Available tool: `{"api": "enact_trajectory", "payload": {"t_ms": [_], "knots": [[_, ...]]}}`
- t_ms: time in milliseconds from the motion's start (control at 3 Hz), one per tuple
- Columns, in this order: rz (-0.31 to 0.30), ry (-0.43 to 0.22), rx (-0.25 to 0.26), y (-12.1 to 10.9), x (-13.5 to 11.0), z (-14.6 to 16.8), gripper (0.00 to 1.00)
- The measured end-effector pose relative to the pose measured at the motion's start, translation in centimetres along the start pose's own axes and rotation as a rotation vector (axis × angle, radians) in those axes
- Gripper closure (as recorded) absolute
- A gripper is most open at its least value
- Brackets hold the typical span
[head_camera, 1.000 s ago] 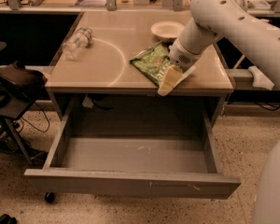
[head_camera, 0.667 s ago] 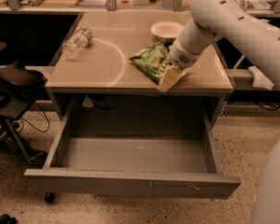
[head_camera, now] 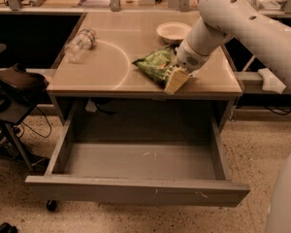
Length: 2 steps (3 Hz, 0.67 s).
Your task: Place green jalapeno chip bag into top drawer
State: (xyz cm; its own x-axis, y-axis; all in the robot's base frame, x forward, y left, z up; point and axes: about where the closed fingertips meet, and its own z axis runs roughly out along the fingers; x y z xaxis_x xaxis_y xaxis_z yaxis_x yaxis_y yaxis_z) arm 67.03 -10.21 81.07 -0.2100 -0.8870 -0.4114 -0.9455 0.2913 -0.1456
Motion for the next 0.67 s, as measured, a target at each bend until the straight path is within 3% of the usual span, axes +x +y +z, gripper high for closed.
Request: {"api": "enact_trajectory", "payload": {"t_ms": [333,667], "knots": [[0.0,0.0,0.0,-0.05,-0.16,-0.35,1.0],[0.001,0.0,0.003,-0.1,-0.3,-0.78,1.0]]}}
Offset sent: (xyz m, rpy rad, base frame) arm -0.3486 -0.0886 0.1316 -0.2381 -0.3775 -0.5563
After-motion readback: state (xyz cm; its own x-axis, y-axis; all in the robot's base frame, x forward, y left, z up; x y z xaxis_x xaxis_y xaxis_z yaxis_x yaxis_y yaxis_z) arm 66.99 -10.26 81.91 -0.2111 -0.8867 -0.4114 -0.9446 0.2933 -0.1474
